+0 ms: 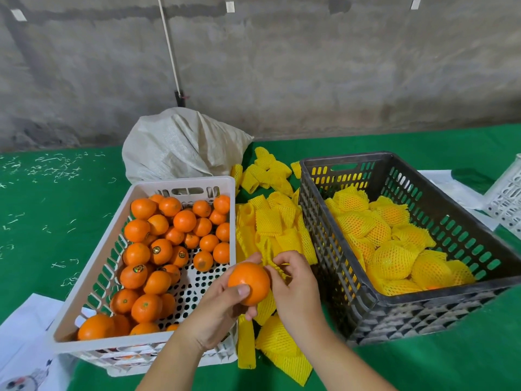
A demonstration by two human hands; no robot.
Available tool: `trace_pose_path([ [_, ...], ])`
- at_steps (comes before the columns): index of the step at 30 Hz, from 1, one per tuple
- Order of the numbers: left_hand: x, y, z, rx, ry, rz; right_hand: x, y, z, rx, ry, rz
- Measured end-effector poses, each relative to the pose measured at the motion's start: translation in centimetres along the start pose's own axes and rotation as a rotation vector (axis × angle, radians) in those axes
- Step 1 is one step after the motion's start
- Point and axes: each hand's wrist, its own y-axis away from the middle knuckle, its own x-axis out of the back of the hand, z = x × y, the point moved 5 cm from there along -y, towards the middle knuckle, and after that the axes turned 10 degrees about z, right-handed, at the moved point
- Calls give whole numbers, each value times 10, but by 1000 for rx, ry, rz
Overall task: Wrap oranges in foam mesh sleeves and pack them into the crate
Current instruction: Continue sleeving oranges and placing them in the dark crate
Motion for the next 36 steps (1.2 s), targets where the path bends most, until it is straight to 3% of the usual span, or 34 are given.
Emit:
trace_pose_path([
  [2, 1, -1, -2, -22, 3, 38, -1, 2, 6, -100, -131, 5],
  [4, 3, 0, -2, -20, 23, 44, -1, 2, 6, -78, -143, 7],
  [10, 0, 2, 3, -16, -21, -47, -4, 2, 3, 179, 206, -47],
  [17, -1, 1, 1, -38, -47, 55, 0, -1, 14, -4, -43, 10],
  [29, -2, 0, 0, -50, -42, 127, 12, 4, 8, 3, -288, 117],
  [36, 0, 1, -1, -40, -38, 85, -1, -10, 19, -83, -47, -95],
])
